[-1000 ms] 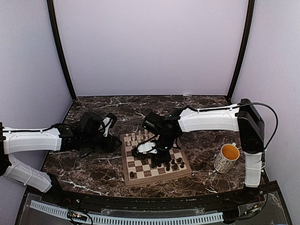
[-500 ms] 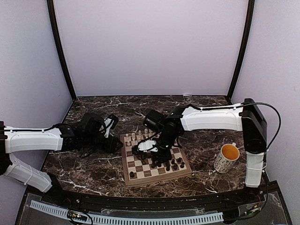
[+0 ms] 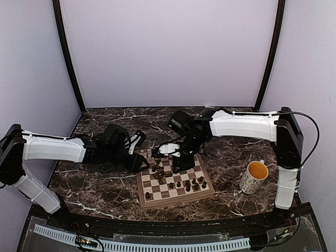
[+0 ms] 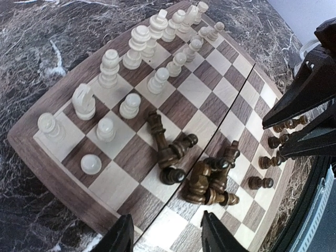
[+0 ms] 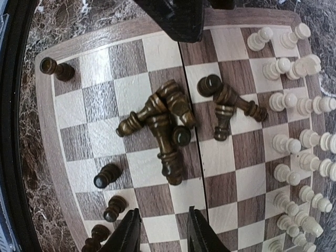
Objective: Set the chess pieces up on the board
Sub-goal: Pick up the pawn from the chessboard.
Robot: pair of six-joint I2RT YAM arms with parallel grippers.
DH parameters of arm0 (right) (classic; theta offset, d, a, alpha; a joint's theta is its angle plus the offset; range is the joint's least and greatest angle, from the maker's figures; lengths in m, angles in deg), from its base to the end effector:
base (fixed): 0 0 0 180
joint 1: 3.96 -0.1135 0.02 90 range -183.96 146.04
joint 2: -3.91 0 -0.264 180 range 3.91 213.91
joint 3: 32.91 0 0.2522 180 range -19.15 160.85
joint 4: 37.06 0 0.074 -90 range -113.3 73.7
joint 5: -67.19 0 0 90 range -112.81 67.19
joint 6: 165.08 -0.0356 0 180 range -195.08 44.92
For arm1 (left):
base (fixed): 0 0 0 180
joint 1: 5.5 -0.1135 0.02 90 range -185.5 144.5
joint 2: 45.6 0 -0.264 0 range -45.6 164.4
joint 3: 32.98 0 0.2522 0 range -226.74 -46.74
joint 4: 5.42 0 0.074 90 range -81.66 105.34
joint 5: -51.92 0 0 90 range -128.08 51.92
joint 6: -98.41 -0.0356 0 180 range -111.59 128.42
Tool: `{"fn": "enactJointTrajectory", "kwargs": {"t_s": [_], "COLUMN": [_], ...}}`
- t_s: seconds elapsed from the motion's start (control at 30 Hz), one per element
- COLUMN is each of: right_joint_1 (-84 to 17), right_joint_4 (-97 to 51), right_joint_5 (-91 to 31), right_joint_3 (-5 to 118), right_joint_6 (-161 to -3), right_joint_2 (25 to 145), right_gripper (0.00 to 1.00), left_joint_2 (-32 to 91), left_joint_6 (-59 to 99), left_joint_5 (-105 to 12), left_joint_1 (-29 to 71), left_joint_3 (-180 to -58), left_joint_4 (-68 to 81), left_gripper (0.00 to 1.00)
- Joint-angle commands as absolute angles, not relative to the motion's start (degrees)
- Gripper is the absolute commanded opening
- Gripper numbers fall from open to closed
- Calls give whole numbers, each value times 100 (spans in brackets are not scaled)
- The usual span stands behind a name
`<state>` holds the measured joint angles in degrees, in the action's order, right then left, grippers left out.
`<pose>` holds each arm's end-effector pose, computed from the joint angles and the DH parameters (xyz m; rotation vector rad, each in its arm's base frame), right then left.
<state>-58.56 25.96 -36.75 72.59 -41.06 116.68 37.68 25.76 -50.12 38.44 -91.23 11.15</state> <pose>0.2299 0.3383 0.2228 -2.0101 1.9735 0.4262 0.2101 -0.2128 0.1967 0.6641 2.3148 -0.7693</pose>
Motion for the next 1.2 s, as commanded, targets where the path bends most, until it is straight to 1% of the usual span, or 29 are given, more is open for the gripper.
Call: {"fn": "enactJointTrajectory", "kwargs": {"t_s": [0.0, 0.1, 0.23, 0.43, 0.67, 1.03, 1.17], "right_joint_1": [-5571, -5392, -5267, -5216, -5212, -5203, -5203], "right_joint_4": [2457, 2385, 2314, 2220, 2188, 2134, 2174], "right_joint_5": [-3835, -3828, -3881, -3915, -3919, -3846, -3888], "right_joint_3": [6945, 6789, 6650, 6491, 6435, 6353, 6435], "right_joint_6": [-4134, -4158, -4180, -4168, -4159, -4167, -4167], "right_joint_2": [11070, 10941, 10831, 10775, 10744, 10716, 10773], "right_gripper": [32, 32, 32, 33, 33, 33, 33], "left_joint_2": [4106, 4349, 4594, 4891, 5087, 5160, 5155], "left_joint_6": [2460, 2405, 2331, 2248, 2243, 2196, 2187], "left_joint_5": [-5180, -5209, -5083, -4967, -4932, -4942, -4914], "left_joint_1": [3946, 4010, 4045, 4047, 4047, 4047, 4046], "left_joint_3": [-9584, -9839, -10095, -10352, -10543, -10619, -10612], "left_joint_4": [1171, 1287, 1530, 1889, 1977, 2066, 2082], "left_gripper": [47, 46, 42, 40, 35, 20, 21]}}
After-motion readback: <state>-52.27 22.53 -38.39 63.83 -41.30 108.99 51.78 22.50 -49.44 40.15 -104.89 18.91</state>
